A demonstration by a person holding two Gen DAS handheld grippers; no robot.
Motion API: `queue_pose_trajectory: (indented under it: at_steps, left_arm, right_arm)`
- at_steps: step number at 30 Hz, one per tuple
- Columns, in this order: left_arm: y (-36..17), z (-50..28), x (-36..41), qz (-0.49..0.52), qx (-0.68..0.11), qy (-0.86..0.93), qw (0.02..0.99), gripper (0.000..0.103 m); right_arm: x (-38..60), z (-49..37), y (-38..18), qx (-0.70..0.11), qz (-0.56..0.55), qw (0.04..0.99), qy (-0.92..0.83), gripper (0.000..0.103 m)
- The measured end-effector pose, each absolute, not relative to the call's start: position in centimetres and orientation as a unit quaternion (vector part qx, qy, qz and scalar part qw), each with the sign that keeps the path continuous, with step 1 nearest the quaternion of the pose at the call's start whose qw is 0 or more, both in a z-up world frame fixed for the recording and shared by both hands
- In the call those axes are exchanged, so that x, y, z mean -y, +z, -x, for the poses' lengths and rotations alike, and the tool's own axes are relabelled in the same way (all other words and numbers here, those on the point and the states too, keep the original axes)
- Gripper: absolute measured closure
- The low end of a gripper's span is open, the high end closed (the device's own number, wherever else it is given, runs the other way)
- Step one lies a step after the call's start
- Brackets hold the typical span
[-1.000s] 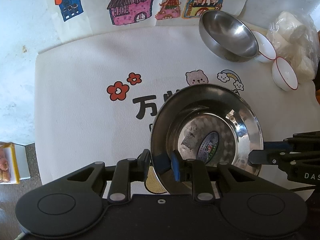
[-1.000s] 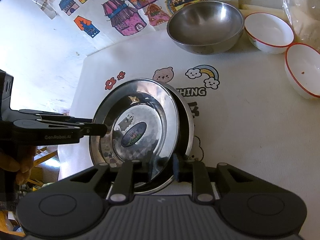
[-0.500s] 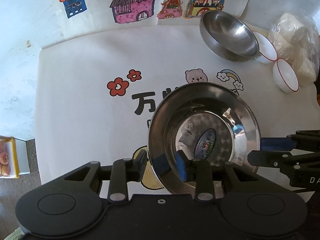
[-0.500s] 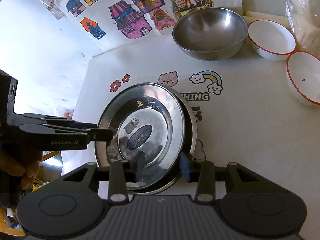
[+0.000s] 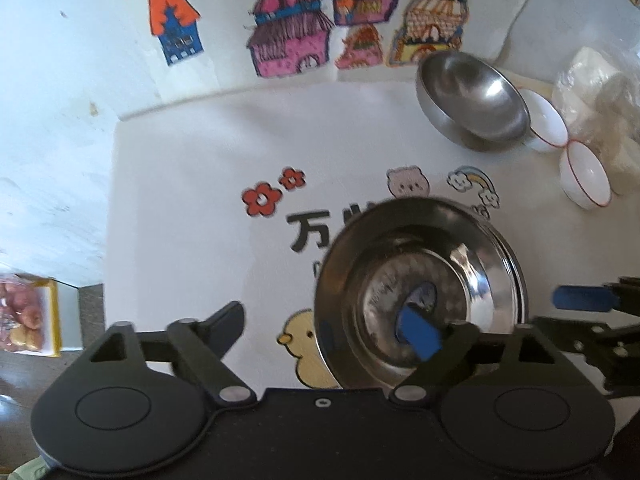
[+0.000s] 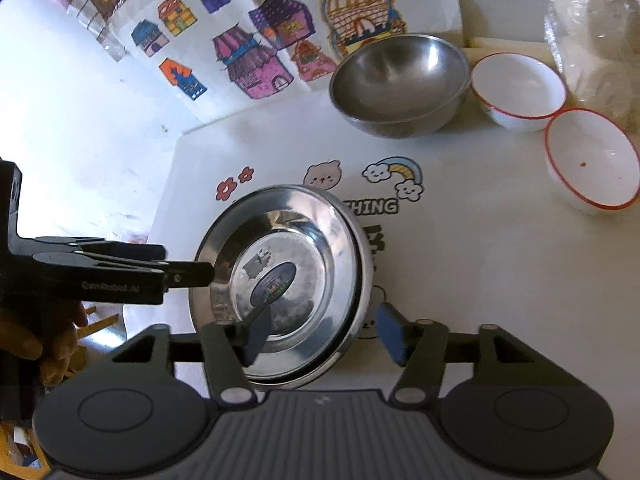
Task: Organize plates and bowls
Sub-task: 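Move both grippers toward the deep steel bowl beside the white bowls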
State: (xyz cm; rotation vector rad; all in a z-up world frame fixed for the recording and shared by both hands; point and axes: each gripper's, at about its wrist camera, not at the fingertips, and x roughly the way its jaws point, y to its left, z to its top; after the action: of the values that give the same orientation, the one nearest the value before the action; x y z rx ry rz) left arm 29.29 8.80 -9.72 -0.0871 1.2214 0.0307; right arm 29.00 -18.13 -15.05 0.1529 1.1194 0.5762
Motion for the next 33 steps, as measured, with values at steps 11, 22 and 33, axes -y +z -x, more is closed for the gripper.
queue_pose_trajectory:
  at_steps: [11,22,33]
  left_arm:
    - [-9.1,-33.5,-7.5,0.023,-0.565,0.010,0.825,0.003]
    - [-9.5,-42.4,-5.5,0.056,-0.549,-0.050,0.832,0.001]
    - [-11.8,-47.9,-3.8,0.067,-0.549,-0.052,0.831,0.001]
  right_arm:
    - [22.6,-29.3,-15.2,-0.510,-0.146,0.819,0.221,0.000]
    - [24.5,-32.3,-16.5,-0.487,-0.250,0.824,0.148,0.000]
    - [23.3,-37.0,-17.5,-0.463,-0.317,0.823,0.089,0.005]
